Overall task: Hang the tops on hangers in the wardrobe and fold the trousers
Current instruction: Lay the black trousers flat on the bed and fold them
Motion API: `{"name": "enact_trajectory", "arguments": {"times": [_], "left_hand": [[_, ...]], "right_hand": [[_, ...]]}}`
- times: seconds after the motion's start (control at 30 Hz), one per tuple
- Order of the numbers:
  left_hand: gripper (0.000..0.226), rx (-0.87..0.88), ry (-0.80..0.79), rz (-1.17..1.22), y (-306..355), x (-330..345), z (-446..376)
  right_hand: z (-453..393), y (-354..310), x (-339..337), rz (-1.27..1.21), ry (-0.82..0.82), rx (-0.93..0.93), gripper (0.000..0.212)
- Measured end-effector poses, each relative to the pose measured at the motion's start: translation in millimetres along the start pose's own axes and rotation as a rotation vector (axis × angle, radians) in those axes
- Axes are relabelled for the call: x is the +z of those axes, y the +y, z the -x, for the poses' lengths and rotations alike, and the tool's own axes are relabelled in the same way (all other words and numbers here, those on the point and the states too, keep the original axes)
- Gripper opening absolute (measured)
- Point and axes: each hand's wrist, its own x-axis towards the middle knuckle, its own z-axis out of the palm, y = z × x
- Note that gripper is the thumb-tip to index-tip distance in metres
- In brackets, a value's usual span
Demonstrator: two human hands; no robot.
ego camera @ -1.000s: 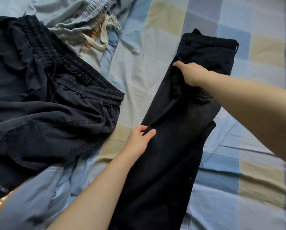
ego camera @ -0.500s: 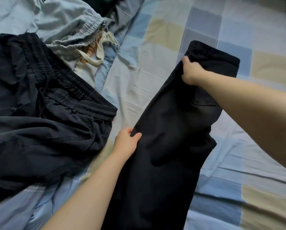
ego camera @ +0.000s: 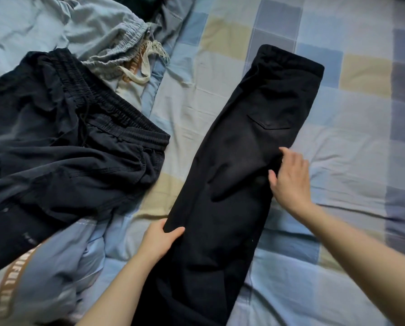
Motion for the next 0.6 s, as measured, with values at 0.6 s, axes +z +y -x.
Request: {"name": "enact_trajectory", "arguments": {"times": [0.6], "left_hand": [[0.016, -0.13, 0.086, -0.256, -70, -30, 49]], "right_hand": [[81, 20, -23, -0.97, -0.523, 0.893, 0.03]]}}
